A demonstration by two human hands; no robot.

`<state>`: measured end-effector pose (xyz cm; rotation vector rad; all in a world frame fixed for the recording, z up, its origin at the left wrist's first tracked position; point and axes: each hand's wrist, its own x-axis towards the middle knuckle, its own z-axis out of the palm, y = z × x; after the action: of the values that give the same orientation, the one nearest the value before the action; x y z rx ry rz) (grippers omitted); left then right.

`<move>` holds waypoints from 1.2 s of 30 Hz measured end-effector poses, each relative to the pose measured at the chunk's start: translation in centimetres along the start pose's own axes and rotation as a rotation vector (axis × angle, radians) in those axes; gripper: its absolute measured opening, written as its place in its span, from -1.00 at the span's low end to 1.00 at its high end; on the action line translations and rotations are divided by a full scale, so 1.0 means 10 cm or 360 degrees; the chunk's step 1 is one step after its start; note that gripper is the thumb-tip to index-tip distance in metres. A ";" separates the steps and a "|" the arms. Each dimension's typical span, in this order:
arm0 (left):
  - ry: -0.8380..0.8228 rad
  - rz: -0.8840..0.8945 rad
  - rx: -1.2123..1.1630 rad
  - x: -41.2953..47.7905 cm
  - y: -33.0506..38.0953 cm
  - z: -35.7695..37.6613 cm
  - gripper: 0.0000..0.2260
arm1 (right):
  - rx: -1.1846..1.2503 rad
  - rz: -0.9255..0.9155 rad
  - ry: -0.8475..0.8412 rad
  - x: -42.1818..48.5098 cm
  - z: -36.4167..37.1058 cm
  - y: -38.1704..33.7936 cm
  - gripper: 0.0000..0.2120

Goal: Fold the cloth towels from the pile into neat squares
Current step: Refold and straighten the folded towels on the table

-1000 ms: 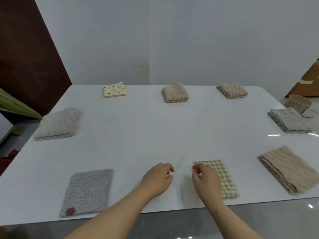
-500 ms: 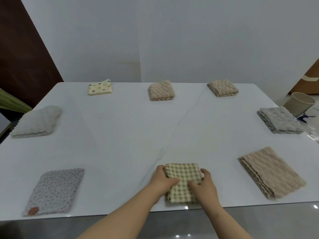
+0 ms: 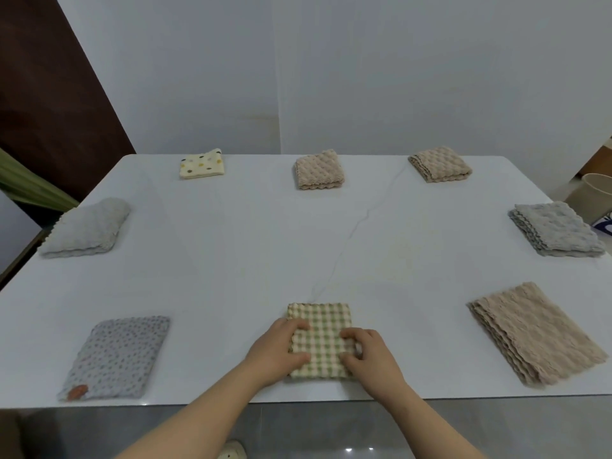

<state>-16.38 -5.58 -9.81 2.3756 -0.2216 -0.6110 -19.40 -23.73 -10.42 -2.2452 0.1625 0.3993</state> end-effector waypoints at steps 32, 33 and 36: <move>0.0091 -0.0206 -0.0341 -0.14 -0.19 0.07 -0.68 | -0.0051 0.0123 0.0068 -0.16 0.06 -0.04 -0.44; 0.0108 -0.0234 -0.0383 -0.14 -0.18 0.08 -0.73 | -0.0103 0.0086 0.0158 -0.19 0.07 -0.05 -0.46; 0.0114 -0.0315 -0.0506 -0.12 -0.14 0.06 -0.88 | -0.0475 -0.0231 0.0366 -0.25 0.18 -0.03 -0.45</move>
<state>-17.74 -4.44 -10.68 2.1188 0.1360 -0.6018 -22.08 -22.20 -10.52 -2.5758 0.0611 0.0898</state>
